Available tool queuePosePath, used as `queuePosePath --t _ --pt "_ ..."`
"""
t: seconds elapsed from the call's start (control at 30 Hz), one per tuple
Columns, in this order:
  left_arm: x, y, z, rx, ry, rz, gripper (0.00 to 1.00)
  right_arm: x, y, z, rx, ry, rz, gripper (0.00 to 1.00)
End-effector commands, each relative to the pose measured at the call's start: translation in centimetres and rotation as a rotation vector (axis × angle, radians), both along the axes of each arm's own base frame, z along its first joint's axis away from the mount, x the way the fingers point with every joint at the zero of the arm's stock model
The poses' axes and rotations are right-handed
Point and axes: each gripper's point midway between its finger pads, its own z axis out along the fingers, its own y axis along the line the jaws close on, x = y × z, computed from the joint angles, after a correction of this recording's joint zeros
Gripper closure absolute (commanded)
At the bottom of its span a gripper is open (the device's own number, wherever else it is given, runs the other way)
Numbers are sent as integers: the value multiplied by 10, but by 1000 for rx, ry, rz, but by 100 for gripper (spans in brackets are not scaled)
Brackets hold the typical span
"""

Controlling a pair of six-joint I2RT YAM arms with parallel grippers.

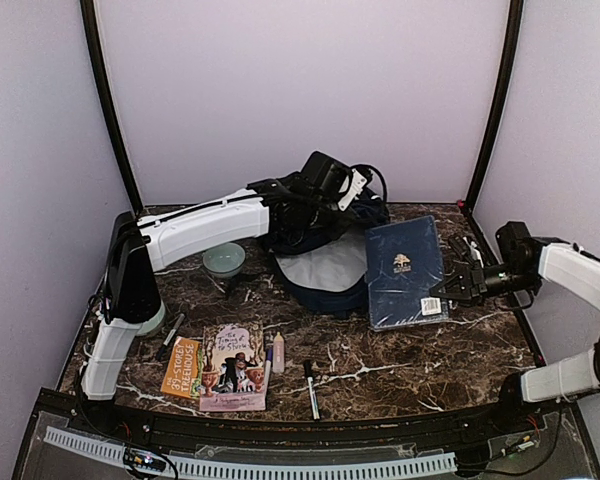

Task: Pack the student bag
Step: Place the book in the largest pocket of the bag.

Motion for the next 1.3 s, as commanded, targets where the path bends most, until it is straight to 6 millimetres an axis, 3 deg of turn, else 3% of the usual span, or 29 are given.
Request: queuePosePath --t 0.0,0.17,0.3,0.53,0.7,1.0,1.13,1.27 --pt "7 -2 63 -190 -94 21 100 -11 11 34 138 -104 -41 100" --pt "7 -3 68 -199 -93 15 100 -19 19 29 127 -91 -36 100" --pt "1 -7 81 -230 -82 -21 100 -5 25 12 101 8 -9 100" --pt "-25 -24 107 -297 -69 -138 100 3 56 -4 53 96 150 100" --pt "-40 -29 113 -299 -60 -170 100 15 78 -1 103 136 240 100" --pt "-59 -28 121 -307 -44 -203 100 60 103 -20 148 221 297 100" --pt "-64 -26 128 -316 -51 -214 100 87 110 -33 135 233 239 100" --pt "-68 -25 129 -328 -47 -228 100 122 117 -32 139 163 148 100"
